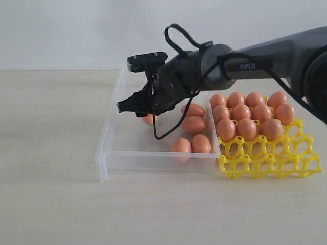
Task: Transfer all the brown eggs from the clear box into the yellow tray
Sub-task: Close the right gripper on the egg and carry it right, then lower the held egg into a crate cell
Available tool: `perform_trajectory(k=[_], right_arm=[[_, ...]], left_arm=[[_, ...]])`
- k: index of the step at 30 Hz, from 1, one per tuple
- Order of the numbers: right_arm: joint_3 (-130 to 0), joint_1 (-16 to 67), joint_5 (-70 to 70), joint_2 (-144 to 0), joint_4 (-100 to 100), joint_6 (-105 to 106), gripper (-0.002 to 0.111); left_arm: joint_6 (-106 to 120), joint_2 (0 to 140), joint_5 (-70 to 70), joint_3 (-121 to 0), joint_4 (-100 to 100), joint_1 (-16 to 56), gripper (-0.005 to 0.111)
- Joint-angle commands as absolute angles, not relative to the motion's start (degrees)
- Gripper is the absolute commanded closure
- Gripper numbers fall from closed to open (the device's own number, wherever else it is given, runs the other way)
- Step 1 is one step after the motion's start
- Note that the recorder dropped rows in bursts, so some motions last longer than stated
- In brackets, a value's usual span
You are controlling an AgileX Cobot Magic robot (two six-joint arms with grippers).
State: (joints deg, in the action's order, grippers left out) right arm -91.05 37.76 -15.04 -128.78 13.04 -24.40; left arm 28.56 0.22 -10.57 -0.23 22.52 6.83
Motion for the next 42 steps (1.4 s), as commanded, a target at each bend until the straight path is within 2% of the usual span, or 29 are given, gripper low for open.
perform_trajectory(k=[1, 5, 13, 18, 28, 34, 42], right_arm=[[-82.2, 37.83, 11.51, -128.03, 14.52, -21.89, 0.108], [-74.99, 37.83, 32.85, -126.93, 14.41, -18.01, 0.108], [-60.68, 37.83, 54.2, -118.73, 7.22, -6.12, 0.108], [-45.3, 37.72, 69.96, -111.29, -3.24, -1.25, 0.108], [-18.3, 36.42, 69.96, -98.03, -27.57, 6.35, 0.108], [-7.84, 24.51, 69.96, -93.39, -29.02, -5.62, 0.108], [-10.66, 10.03, 65.52, -93.21, -13.15, -9.45, 0.108]], left_arm=[[28.11, 0.0, -10.18, 0.0, 22.9, 7.18, 0.029], [28.11, 0.0, -10.18, 0.0, 22.9, 7.18, 0.029], [28.11, 0.0, -10.18, 0.0, 22.9, 7.18, 0.029], [28.11, 0.0, -10.18, 0.0, 22.9, 7.18, 0.029], [28.11, 0.0, -10.18, 0.0, 22.9, 7.18, 0.029], [28.11, 0.0, -10.18, 0.0, 22.9, 7.18, 0.029], [28.11, 0.0, -10.18, 0.0, 22.9, 7.18, 0.029]])
